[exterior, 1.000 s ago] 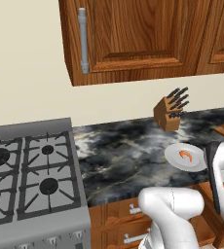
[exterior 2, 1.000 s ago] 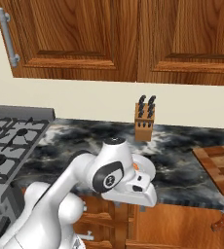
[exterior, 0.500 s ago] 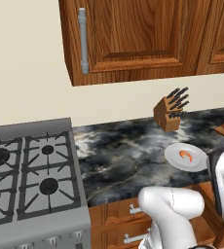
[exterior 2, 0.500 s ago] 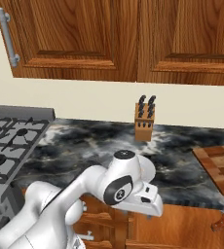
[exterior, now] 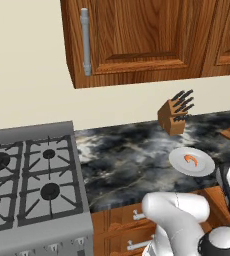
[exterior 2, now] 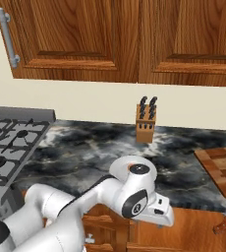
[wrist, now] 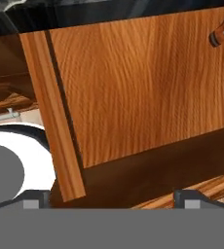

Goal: Pick up the knife from the drawer and place it on the cutting board. Then place the meat from the plate to the cutting board.

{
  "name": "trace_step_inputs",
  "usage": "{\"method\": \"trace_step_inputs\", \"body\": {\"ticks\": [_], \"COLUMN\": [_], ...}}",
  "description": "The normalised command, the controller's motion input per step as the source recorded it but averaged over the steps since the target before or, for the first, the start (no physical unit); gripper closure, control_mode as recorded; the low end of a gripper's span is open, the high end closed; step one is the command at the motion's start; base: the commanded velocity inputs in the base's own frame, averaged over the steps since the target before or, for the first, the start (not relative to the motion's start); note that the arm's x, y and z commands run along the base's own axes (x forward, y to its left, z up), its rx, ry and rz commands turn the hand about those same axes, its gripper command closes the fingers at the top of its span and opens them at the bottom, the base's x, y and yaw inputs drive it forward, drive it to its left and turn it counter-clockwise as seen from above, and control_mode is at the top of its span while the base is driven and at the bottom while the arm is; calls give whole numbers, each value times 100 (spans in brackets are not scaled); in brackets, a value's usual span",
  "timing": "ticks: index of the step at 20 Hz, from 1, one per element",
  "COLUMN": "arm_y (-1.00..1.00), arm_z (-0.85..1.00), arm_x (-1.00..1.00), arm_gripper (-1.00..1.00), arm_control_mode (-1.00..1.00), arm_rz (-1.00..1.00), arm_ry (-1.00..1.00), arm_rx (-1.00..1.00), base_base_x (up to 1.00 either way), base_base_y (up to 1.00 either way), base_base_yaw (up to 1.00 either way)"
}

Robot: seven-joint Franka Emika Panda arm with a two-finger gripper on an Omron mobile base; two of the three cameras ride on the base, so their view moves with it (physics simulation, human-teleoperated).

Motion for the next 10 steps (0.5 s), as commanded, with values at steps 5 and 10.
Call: {"method": "trace_step_inputs", "body": {"ticks": [5, 10], "arm_y": [-44, -43], "arm_z": [-48, -46], "arm_x": [10, 7], "arm_gripper": [-100, -100], "arm_control_mode": [-100, -100], "arm_rz": [0, 0], "arm_ry": [1, 0], "arm_rx": [2, 2], "base_base_x": [0, 0], "base_base_y": [0, 0], "base_base_yaw": [0, 0]}}
